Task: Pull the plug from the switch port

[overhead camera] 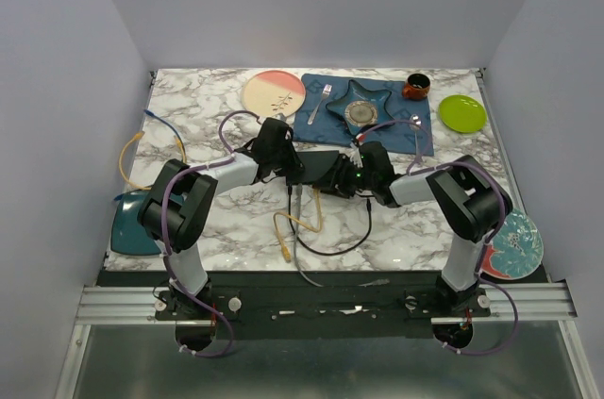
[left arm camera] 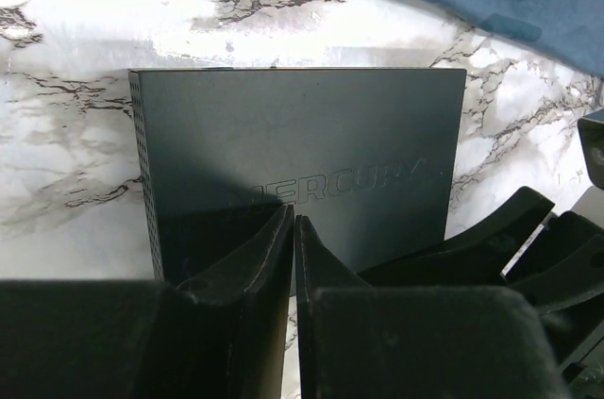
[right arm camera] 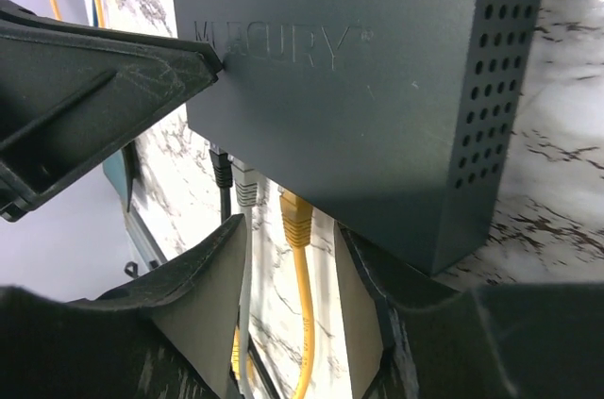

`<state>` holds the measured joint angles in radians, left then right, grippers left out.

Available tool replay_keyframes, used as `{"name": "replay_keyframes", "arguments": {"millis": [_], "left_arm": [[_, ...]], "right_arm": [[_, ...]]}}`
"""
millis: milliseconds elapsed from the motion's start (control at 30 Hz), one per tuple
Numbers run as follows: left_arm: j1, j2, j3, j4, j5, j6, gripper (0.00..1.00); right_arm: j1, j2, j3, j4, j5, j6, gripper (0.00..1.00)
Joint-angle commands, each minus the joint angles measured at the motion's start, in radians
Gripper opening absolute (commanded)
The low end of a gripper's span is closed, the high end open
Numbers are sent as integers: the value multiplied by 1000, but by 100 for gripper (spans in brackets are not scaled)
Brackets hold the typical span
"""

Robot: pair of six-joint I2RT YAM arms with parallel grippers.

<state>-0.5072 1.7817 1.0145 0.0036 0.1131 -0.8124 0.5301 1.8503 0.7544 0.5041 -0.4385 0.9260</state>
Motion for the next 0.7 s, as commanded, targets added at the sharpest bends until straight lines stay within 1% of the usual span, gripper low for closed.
{"name": "replay_keyframes", "arguments": {"millis": [0, 233, 500, 667], "left_arm": [[-1, 16, -13, 2, 0, 5, 18], [-1, 10, -27, 15, 19, -2, 16], [-2, -4, -51, 24, 34, -8, 14], [-7, -16, -65, 29, 43, -13, 14]], "right_arm": [[1, 39, 25, 47, -3, 33, 50], [1, 69, 8, 111, 10, 91, 45], [1, 81, -44, 209, 87, 171, 42], [1, 90, -64, 231, 118, 204, 40]]}}
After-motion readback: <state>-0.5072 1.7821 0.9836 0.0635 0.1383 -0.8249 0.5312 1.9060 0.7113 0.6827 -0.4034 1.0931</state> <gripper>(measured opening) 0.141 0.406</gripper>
